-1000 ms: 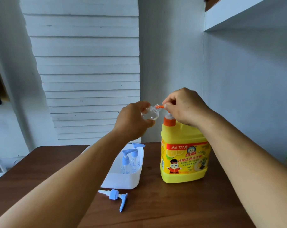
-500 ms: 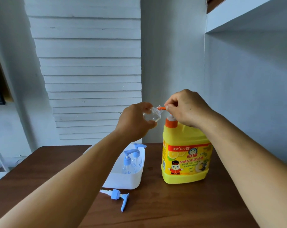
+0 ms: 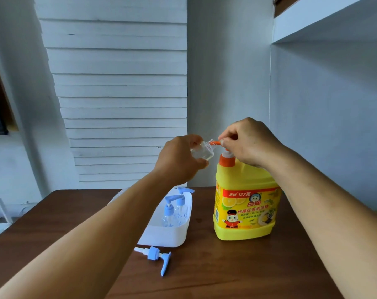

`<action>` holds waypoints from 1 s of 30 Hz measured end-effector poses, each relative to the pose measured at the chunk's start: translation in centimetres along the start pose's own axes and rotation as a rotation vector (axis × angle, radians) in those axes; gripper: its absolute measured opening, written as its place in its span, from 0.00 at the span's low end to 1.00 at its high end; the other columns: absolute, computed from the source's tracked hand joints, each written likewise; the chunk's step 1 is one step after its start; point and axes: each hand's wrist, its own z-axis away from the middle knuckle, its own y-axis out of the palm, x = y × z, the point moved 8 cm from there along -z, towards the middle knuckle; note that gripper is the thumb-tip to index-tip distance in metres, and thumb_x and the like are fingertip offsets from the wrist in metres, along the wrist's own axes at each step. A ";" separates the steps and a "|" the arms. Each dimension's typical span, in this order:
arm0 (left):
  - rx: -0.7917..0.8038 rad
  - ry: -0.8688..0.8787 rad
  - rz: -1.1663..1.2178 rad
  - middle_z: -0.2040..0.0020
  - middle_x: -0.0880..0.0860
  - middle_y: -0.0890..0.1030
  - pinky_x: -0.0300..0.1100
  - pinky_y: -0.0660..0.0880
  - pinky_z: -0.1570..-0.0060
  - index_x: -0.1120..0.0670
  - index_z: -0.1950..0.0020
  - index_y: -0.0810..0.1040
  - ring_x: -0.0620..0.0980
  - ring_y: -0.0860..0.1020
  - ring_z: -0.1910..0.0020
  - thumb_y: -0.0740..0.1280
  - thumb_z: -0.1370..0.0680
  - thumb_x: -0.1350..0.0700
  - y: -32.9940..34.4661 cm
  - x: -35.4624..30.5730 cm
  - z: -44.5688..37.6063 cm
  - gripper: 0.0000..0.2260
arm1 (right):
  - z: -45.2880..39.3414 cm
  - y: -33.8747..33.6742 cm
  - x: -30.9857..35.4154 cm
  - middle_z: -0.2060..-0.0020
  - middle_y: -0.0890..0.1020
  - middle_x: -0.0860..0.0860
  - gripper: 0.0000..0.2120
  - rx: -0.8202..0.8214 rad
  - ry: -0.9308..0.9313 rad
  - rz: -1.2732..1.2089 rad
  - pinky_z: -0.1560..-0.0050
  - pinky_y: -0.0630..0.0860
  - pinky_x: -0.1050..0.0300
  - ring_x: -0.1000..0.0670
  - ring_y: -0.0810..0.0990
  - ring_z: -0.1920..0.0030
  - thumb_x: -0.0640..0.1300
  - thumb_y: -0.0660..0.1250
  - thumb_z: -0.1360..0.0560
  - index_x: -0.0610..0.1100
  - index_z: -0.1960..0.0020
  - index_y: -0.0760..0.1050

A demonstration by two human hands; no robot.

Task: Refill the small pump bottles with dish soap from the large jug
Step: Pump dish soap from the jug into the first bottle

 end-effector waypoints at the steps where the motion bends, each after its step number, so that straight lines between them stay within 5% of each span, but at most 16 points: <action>1: 0.011 -0.004 -0.004 0.42 0.49 0.81 0.45 0.77 0.48 0.50 0.39 0.76 0.50 0.80 0.48 0.74 0.31 0.53 0.2 0.1 0.1 0.20 | 0.2 0.3 -0.1 0.50 0.83 0.48 0.08 0.003 0.006 -0.007 0.57 0.70 0.60 0.49 0.79 0.53 0.42 0.65 0.23 0.44 0.48 0.82; 10: -0.011 0.006 0.010 0.43 0.48 0.81 0.45 0.77 0.48 0.50 0.41 0.77 0.50 0.80 0.48 0.73 0.30 0.53 -0.4 -0.5 0.0 0.19 | -0.5 -0.8 0.2 0.53 0.84 0.48 0.07 0.044 0.008 0.010 0.69 0.68 0.64 0.50 0.80 0.57 0.42 0.67 0.25 0.45 0.49 0.82; 18: 0.019 -0.011 -0.002 0.42 0.49 0.81 0.44 0.76 0.49 0.50 0.40 0.76 0.50 0.79 0.48 0.73 0.30 0.53 0.6 0.3 0.4 0.20 | 0.2 0.5 -0.2 0.51 0.84 0.47 0.10 0.013 0.017 0.018 0.57 0.72 0.60 0.48 0.80 0.52 0.42 0.63 0.23 0.43 0.49 0.83; 24: -0.010 0.007 0.016 0.43 0.48 0.81 0.44 0.76 0.49 0.50 0.40 0.76 0.50 0.79 0.48 0.73 0.30 0.53 -0.4 -0.5 -0.1 0.19 | -0.4 -0.9 0.0 0.54 0.84 0.50 0.08 0.027 0.016 -0.002 0.69 0.67 0.65 0.56 0.76 0.63 0.42 0.66 0.25 0.46 0.49 0.82; 30: 0.030 -0.008 0.002 0.44 0.49 0.81 0.45 0.77 0.48 0.51 0.40 0.77 0.50 0.79 0.48 0.73 0.30 0.53 0.6 0.1 0.3 0.19 | 0.4 0.6 -0.2 0.50 0.83 0.48 0.09 -0.014 0.023 0.018 0.56 0.73 0.59 0.48 0.80 0.51 0.42 0.63 0.23 0.43 0.50 0.83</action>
